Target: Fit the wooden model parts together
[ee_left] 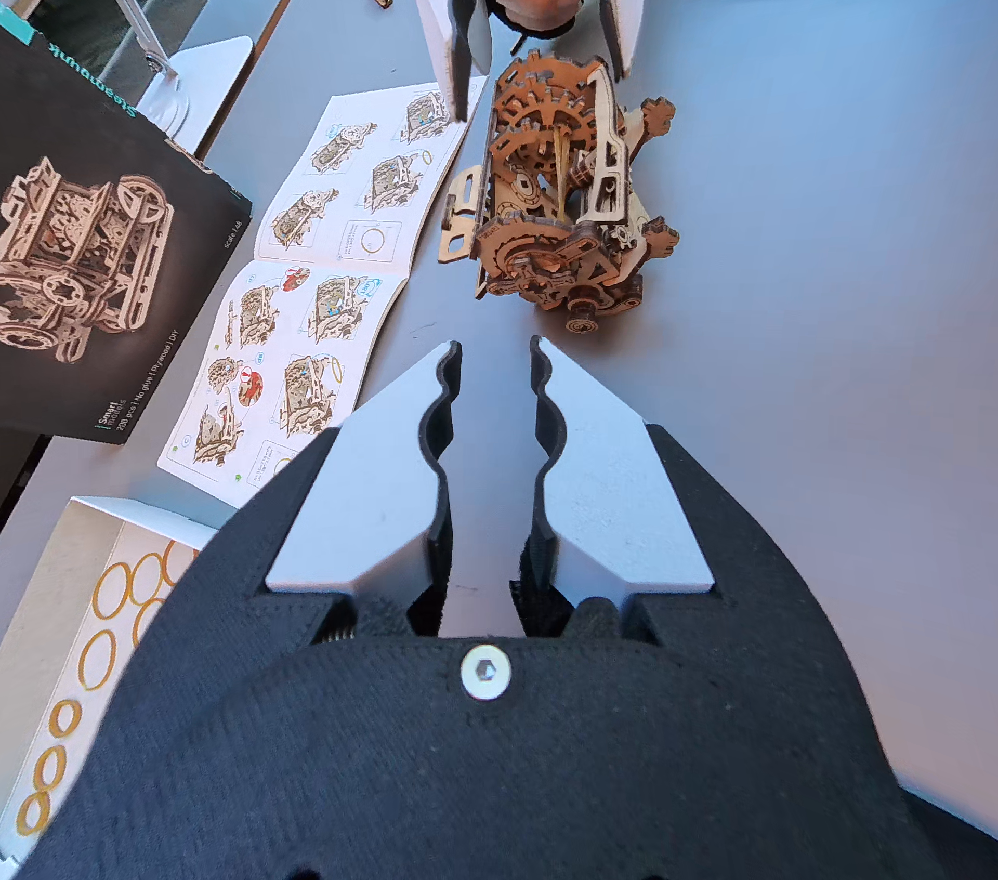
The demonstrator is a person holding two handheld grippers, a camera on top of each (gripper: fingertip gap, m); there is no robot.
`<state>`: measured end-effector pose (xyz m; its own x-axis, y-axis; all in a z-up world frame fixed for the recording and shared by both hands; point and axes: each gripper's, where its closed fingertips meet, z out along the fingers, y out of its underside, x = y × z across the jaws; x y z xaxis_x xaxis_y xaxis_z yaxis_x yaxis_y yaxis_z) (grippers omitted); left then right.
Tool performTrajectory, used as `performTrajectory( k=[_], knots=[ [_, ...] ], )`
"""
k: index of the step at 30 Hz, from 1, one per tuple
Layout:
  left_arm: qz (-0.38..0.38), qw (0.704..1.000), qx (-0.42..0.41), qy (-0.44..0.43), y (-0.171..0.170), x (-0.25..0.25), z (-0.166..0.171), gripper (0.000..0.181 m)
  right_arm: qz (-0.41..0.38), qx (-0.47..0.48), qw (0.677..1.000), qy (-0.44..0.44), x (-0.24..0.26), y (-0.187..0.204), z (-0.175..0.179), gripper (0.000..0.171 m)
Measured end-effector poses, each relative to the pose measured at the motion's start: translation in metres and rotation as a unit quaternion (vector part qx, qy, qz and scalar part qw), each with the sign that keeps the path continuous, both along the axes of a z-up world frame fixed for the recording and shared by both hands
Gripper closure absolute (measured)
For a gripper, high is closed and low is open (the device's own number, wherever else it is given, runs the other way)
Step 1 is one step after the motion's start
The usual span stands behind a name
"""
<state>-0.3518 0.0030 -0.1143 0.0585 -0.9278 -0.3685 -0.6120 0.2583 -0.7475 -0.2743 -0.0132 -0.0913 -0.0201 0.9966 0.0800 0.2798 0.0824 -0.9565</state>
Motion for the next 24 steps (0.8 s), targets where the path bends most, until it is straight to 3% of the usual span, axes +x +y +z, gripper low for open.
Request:
performTrajectory(
  k=[19,24],
  knots=[
    [-0.020,0.999,-0.024,-0.007,-0.007,0.002,-0.001,0.156,0.000,-0.001,1.000,0.003,0.001,0.001,-0.002,0.112],
    [-0.034,0.999,-0.030,-0.023,-0.015,0.009,0.002,0.151,0.005,-0.017,1.000,0.000,-0.002,-0.001,-0.004,0.105]
  ],
)
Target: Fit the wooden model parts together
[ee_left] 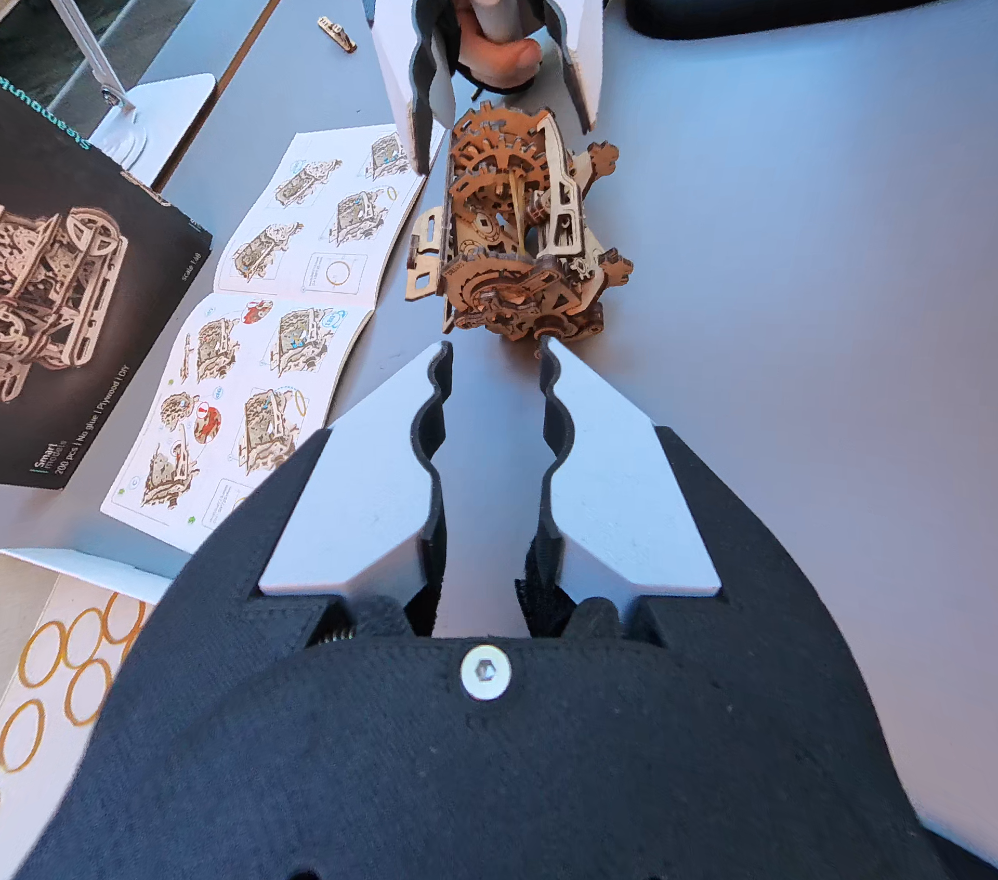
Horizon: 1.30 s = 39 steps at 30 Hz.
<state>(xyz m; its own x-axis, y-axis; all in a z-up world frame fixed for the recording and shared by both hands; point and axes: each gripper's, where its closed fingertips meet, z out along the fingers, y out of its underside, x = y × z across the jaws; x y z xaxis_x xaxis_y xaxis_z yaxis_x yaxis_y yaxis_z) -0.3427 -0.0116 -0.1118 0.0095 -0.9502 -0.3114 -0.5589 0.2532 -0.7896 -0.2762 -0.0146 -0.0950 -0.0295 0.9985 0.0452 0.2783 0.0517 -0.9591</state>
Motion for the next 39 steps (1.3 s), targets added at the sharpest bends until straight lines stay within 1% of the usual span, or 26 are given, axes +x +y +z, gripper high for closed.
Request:
performTrajectory(
  k=[5,12,24,39],
  knots=[
    [-0.002,1.000,0.007,0.004,0.000,0.005,-0.005,0.151,-0.014,-0.020,1.000,-0.008,-0.002,0.005,-0.004,0.105],
    [-0.001,1.000,0.014,0.000,0.000,0.010,-0.006,0.154,-0.009,-0.035,0.999,-0.018,-0.003,0.004,-0.007,0.118],
    [-0.007,1.000,0.030,-0.004,-0.003,0.011,-0.003,0.157,-0.007,-0.041,0.999,-0.018,-0.003,0.004,-0.007,0.117],
    [-0.008,1.000,0.020,-0.007,-0.003,0.011,-0.003,0.157,-0.007,-0.037,0.999,-0.022,-0.003,0.003,-0.008,0.117]
  ],
)
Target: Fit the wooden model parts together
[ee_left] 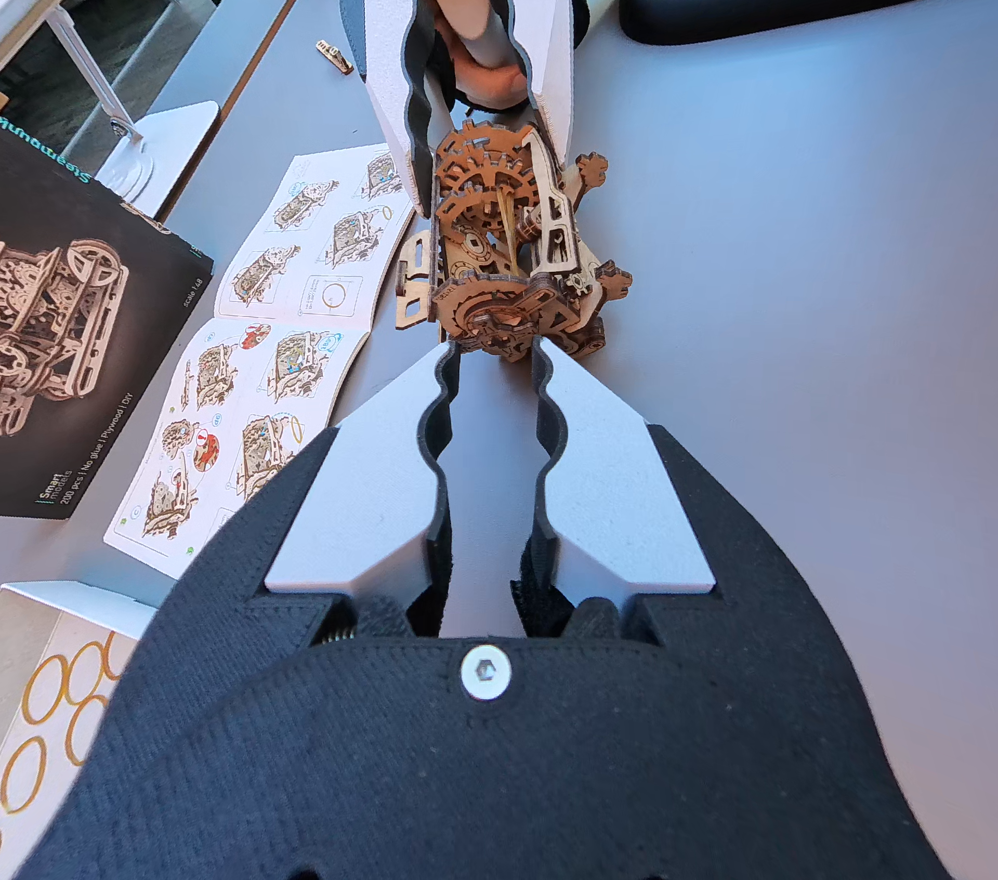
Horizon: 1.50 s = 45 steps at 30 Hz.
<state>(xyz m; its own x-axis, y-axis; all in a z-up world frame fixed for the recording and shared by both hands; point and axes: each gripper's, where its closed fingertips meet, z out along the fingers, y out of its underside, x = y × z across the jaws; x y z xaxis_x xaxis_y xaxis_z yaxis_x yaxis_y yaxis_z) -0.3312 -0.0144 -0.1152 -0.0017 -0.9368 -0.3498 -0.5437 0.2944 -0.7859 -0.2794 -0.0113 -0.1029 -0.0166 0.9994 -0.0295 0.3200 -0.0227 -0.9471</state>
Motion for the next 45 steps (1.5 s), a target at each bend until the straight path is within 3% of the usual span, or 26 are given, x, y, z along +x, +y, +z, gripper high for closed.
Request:
performTrajectory(
  k=[32,45],
  knots=[
    [0.000,1.000,-0.005,0.008,0.0014,-0.0016,-0.0033,0.161,-0.002,0.005,1.000,-0.004,-0.0010,0.0002,-0.0014,0.116],
    [-0.010,0.999,0.035,0.014,-0.0014,-0.0013,-0.0026,0.154,0.000,0.004,1.000,-0.008,-0.0011,-0.0011,-0.0026,0.116]
  ],
)
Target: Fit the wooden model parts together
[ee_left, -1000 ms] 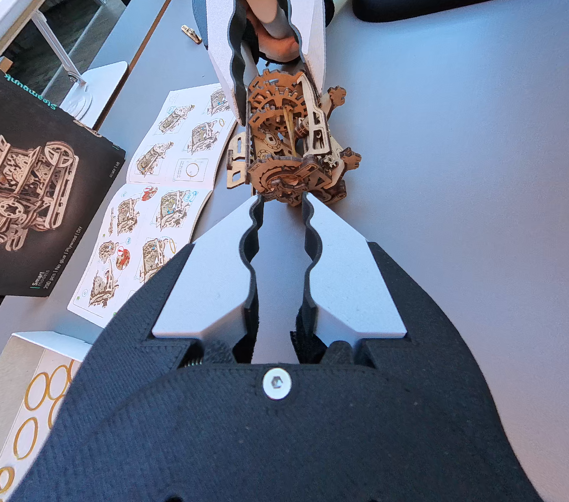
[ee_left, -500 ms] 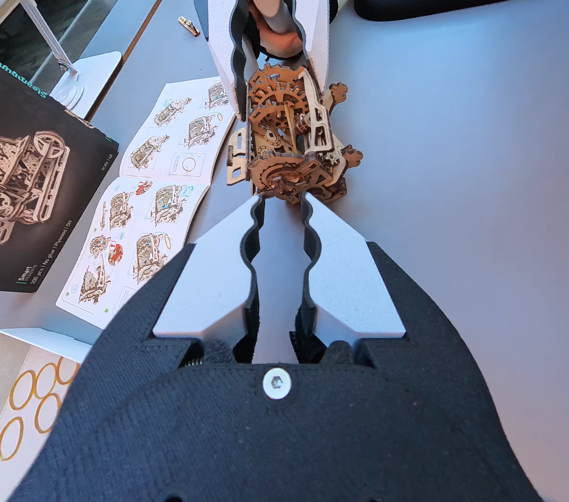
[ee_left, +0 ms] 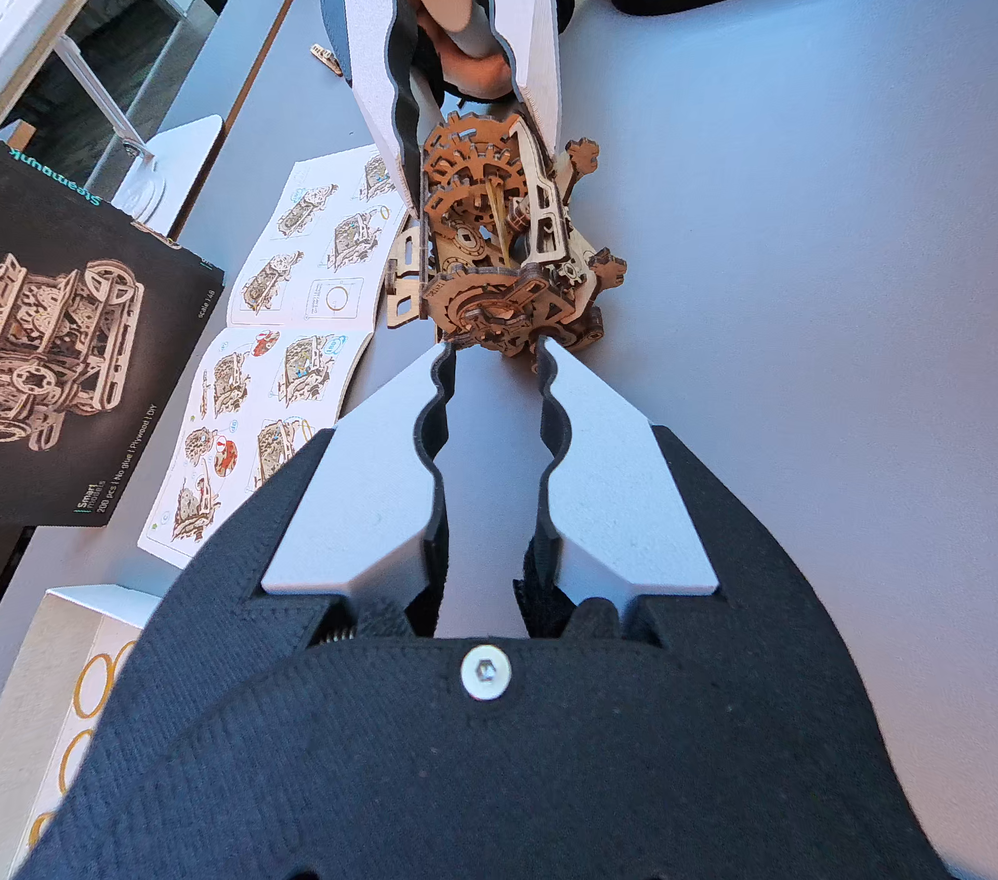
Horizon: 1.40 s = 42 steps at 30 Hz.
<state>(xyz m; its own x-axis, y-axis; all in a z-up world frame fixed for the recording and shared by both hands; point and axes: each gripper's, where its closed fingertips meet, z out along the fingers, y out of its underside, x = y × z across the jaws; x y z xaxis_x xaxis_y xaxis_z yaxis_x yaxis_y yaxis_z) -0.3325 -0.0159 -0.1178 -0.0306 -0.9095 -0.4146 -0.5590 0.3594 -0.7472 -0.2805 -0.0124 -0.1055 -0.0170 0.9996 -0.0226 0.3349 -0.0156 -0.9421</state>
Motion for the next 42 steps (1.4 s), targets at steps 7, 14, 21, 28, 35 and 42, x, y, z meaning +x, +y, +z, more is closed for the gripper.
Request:
performTrajectory(
  k=[7,14,21,28,35,42],
  knots=[
    [-0.010,0.999,0.011,-0.033,-0.004,0.002,0.015,0.157,-0.001,-0.004,1.000,0.000,0.000,0.000,0.000,0.116],
    [-0.007,1.000,0.026,-0.014,-0.002,0.000,0.009,0.154,-0.001,-0.003,1.000,-0.001,0.000,0.000,0.000,0.117],
    [0.001,0.999,0.044,0.002,0.001,-0.001,0.004,0.155,0.000,-0.004,1.000,-0.001,0.000,0.000,-0.001,0.117],
    [0.012,0.998,0.057,0.011,0.005,0.000,-0.001,0.162,0.002,-0.005,1.000,-0.002,0.000,0.000,-0.001,0.116],
    [0.011,0.999,0.053,0.006,0.005,0.001,0.000,0.158,0.005,-0.004,1.000,-0.004,-0.001,-0.001,-0.001,0.116],
    [0.016,0.996,0.084,-0.006,0.009,0.001,0.005,0.155,0.006,-0.002,1.000,-0.004,-0.001,-0.002,-0.001,0.116]
  ],
)
